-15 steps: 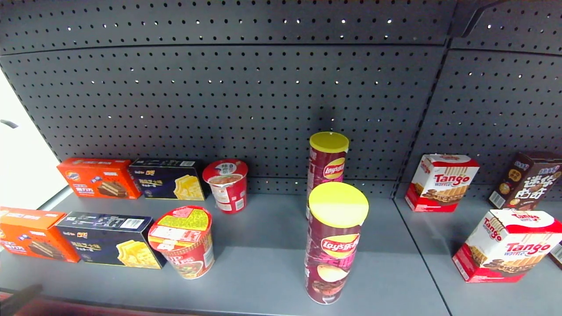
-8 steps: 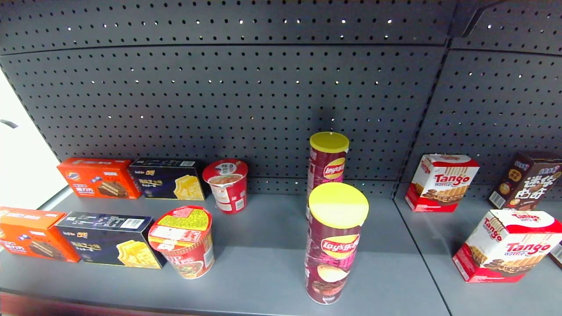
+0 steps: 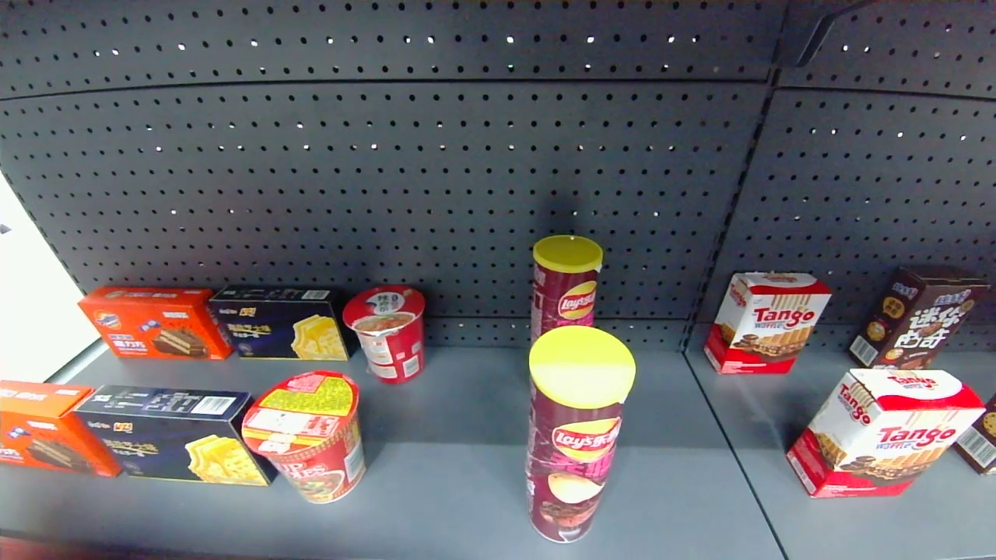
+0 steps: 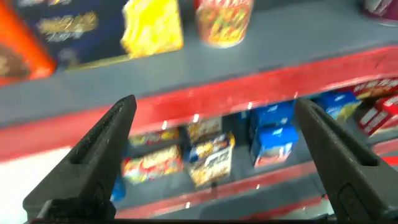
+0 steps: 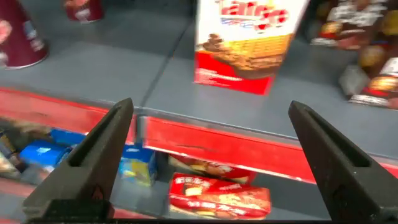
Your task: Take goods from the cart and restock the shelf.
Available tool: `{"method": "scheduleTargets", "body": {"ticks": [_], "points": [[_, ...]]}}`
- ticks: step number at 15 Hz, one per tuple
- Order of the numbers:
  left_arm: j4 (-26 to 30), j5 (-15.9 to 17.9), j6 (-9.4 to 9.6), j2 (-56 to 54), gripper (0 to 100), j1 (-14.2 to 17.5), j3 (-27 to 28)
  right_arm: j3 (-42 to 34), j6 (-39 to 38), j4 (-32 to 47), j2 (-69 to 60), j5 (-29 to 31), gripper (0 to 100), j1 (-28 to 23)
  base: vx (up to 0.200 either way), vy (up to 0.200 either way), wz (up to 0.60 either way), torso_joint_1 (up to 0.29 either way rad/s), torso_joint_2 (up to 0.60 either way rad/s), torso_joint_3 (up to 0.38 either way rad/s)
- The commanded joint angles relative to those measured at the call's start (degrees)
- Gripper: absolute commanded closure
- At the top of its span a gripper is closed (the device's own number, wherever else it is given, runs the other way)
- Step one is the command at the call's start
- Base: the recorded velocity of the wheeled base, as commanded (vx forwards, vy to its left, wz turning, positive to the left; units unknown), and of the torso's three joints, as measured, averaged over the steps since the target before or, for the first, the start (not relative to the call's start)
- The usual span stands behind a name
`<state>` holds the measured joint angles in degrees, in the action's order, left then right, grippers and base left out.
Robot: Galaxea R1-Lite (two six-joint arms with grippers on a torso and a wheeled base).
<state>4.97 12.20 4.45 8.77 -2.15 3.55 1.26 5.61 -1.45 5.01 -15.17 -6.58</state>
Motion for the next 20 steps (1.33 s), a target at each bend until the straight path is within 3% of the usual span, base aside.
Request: {"method": "scheduleTargets", "body": {"ticks": [1, 12, 13, 14, 15, 16, 18, 20], "points": [[-0.1, 0.0, -0.14, -0.9, 0, 0.0, 0.1, -0.1, -0.1, 0.0, 0.3, 0.0, 0, 0.0, 0.0, 0.0, 0.0, 0.0, 0.0, 0.0], [-0.1, -0.2, -1.02, -0.9, 0, 0.2, 0.4, 0.0, 0.0, 0.2, 0.3, 0.8, 0, -0.1, 0.0, 0.0, 0.0, 0.0, 0.0, 0.0], [-0.7, -0.2, -1.02, 0.1, 0, -0.1, 2.6, 1.9, -0.1, 0.0, 1.4, 1.0, 0, -0.3, 0.0, 0.0, 0.0, 0.0, 0.0, 0.0], [-0.3, 1.6, -1.02, 11.6, 0, -1.5, 15.3, 15.1, -0.5, 1.3, 13.3, 0.8, 0, 0.7, 0.0, 0.0, 0.0, 0.0, 0.0, 0.0], [-0.7, 2.5, -0.93, 15.4, 0, -2.3, 18.8, 18.6, -0.2, 1.7, 16.7, 0.6, 0, 1.4, 0.0, 0.0, 0.0, 0.0, 0.0, 0.0], [-1.7, 5.2, 1.61, 27.1, 0, -5.9, 27.9, 27.1, 5.0, 2.1, 26.5, -1.3, 0, 5.5, 0.0, 0.0, 0.0, 0.0, 0.0, 0.0], [-5.9, 5.2, 8.12, 40.6, 0, -8.2, 33.3, 32.1, 10.1, -0.2, 39.5, -1.0, 0, 12.2, 0.0, 0.0, 0.0, 0.0, 0.0, 0.0], [-13.6, 5.1, 10.32, 49.9, 0, -8.1, 34.2, 33.5, 8.9, -6.0, 47.5, -0.5, 0, 20.9, 0.0, 0.0, 0.0, 0.0, 0.0, 0.0]]}}
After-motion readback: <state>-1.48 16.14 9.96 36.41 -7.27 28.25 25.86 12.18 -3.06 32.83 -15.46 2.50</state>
